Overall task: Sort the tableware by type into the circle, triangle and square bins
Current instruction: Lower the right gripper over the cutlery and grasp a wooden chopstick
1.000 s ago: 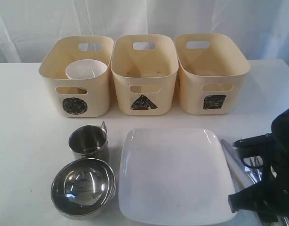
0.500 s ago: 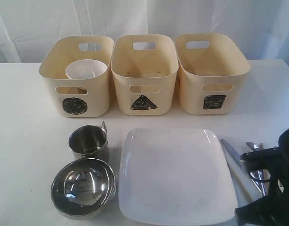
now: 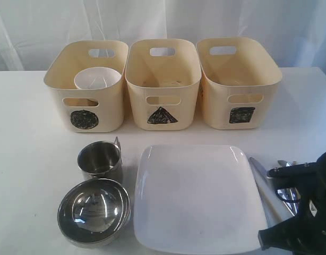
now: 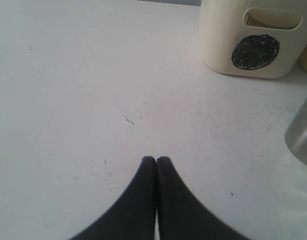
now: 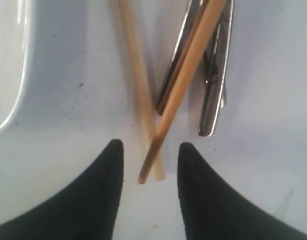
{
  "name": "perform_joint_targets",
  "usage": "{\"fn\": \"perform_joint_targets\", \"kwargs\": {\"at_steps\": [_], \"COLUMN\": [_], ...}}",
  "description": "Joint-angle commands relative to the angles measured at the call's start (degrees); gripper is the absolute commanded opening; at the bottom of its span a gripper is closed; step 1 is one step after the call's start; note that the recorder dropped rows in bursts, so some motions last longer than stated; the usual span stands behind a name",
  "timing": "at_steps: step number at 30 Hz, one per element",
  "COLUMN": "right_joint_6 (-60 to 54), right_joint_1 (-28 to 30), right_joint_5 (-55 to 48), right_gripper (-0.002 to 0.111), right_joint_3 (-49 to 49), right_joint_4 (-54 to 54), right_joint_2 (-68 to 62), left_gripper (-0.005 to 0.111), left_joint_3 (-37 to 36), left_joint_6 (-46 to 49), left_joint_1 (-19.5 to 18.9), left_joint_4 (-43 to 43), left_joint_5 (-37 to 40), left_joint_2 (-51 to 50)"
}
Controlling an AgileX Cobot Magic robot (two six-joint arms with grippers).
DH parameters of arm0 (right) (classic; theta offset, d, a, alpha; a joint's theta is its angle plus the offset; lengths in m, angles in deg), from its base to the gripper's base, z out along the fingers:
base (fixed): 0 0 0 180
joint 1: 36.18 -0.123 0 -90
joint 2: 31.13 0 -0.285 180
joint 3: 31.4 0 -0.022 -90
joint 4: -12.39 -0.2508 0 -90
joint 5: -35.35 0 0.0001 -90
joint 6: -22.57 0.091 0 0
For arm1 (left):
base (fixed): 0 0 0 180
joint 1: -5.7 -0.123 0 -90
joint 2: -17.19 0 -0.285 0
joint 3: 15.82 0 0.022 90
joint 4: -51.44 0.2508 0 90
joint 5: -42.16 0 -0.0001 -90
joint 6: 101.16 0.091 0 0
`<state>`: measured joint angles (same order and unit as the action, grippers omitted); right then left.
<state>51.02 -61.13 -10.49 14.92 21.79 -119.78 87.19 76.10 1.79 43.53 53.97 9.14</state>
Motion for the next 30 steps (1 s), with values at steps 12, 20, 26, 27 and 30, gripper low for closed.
{"fn": "perform_joint_targets", "kwargs": {"at_steps": [12, 20, 26, 27, 30], "right_joint_6": [0.2, 0.2, 0.2, 0.2, 0.2], "right_joint_1": [0.5, 0.5, 0.5, 0.5, 0.5], "right_joint_5": [2.4, 1.5, -1.5, -1.6, -1.7], "right_gripper": [0.034, 0.027, 0.021, 0.020, 0.018], "right_joint_3": [0.3, 0.3, 0.3, 0.3, 0.3], "right_joint_4": [0.3, 0.3, 0.3, 0.3, 0.3], "right_joint_2": [-4.2, -4.5, -4.5, -4.5, -4.5], "left_gripper": [0.000, 0.000, 0.000, 0.000, 0.000], "left_joint_3": [-0.2, -0.2, -0.2, -0.2, -0.2], "left_joint_6": [0.0, 0.0, 0.0, 0.0, 0.0], "left_joint_1": [0.1, 0.1, 0.1, 0.1, 0.1], "left_joint_4": [-0.2, -0.2, -0.2, -0.2, -0.2], "left_joint_5": [-0.2, -0.2, -0.2, -0.2, -0.2], "left_joint_2": [0.3, 0.3, 0.3, 0.3, 0.3]}}
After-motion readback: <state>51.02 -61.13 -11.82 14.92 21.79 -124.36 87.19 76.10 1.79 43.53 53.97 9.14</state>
